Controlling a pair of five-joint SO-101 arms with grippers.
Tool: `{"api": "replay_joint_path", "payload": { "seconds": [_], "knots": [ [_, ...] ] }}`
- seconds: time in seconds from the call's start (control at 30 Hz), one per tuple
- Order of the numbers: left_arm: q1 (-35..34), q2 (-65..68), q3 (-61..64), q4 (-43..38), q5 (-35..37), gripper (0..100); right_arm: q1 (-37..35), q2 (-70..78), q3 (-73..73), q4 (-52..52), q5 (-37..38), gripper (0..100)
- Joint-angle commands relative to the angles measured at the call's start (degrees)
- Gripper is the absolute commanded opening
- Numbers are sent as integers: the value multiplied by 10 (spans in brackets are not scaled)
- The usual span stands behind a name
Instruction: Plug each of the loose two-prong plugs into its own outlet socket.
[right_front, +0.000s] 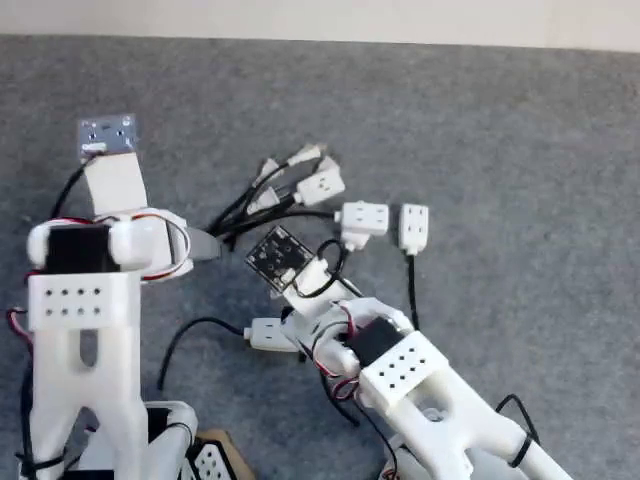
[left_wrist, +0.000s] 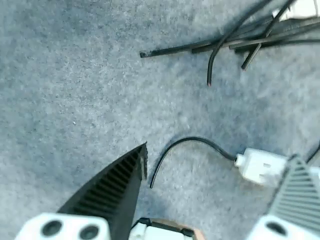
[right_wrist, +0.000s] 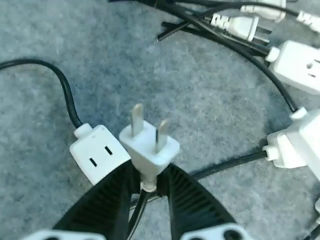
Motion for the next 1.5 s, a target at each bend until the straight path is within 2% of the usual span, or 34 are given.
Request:
{"api": "replay_joint_path", "payload": {
  "seconds": [0.0, 0.17, 0.3, 0.5, 0.77, 0.87, 1.07, 1.47],
  "knots": [
    [36, -30, 13, 6, -19, 440, -4, -1, -1, -19, -21, 5],
    [74, -81, 137, -91, -14, 443, -10, 42, -2, -44, -29, 5],
    [88, -122, 208, -178, 26, 442, -28, 55, -2, -44, -30, 5],
    [104, -145, 293, -263, 67, 440, -31, 55, -3, -43, -30, 5],
    [158, -145, 339, -280, 84, 440, -29, 61, -27, -20, -29, 5],
    [160, -145, 361, -283, 84, 439, -22, 56, -47, 11, -25, 5],
    [162, -145, 407, -315, 83, 439, 36, 55, -132, 94, -25, 5],
    [163, -142, 411, -315, 83, 439, 65, 61, -272, 224, -4, 5]
  ]
}}
